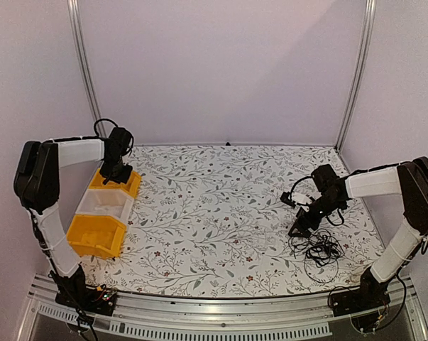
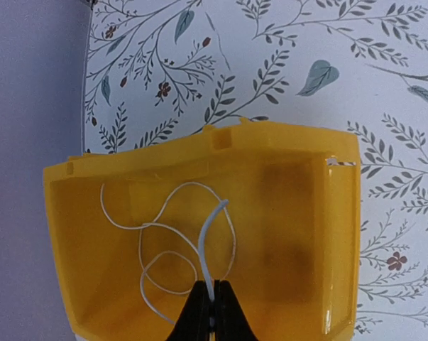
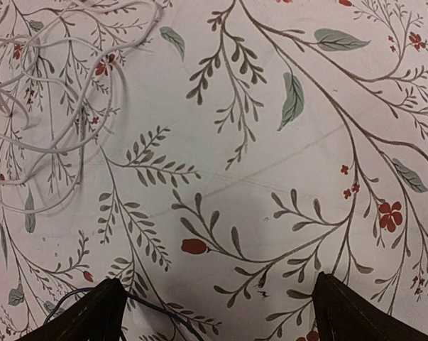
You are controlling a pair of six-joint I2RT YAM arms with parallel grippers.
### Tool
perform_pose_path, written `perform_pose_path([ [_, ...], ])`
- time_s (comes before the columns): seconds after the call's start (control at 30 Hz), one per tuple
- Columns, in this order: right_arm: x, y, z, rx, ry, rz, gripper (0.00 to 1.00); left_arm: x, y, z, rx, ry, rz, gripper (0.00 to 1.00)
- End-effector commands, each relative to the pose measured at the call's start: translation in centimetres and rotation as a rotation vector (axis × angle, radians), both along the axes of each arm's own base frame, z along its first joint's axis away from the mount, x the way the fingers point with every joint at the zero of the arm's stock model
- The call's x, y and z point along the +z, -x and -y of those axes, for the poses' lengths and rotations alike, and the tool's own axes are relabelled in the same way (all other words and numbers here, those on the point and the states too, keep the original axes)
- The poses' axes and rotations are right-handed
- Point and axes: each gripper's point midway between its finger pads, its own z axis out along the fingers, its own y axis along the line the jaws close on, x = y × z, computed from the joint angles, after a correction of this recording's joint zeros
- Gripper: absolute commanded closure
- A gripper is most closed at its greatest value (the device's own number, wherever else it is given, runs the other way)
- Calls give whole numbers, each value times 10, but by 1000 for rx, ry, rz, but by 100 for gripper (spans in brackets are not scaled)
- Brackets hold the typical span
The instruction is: Untangle the cables
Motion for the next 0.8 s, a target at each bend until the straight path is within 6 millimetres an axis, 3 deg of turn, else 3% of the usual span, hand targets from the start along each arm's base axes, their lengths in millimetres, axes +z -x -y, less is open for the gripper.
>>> perform_pose_path([
  [0.0, -2, -1, 0, 5, 0, -14, 4, -12, -2, -4, 15, 17, -20, 100],
  [0.37, -1, 0, -1, 11, -4, -12, 3, -31, 0, -6, 18, 35, -64, 100],
  [0.5, 0, 0, -1, 10, -5, -11, 3, -27, -1, -5, 37, 48, -50, 100],
  [0.77, 1, 0, -3, 13, -11, -16, 3, 13, -3, -10, 57, 34, 35, 70],
])
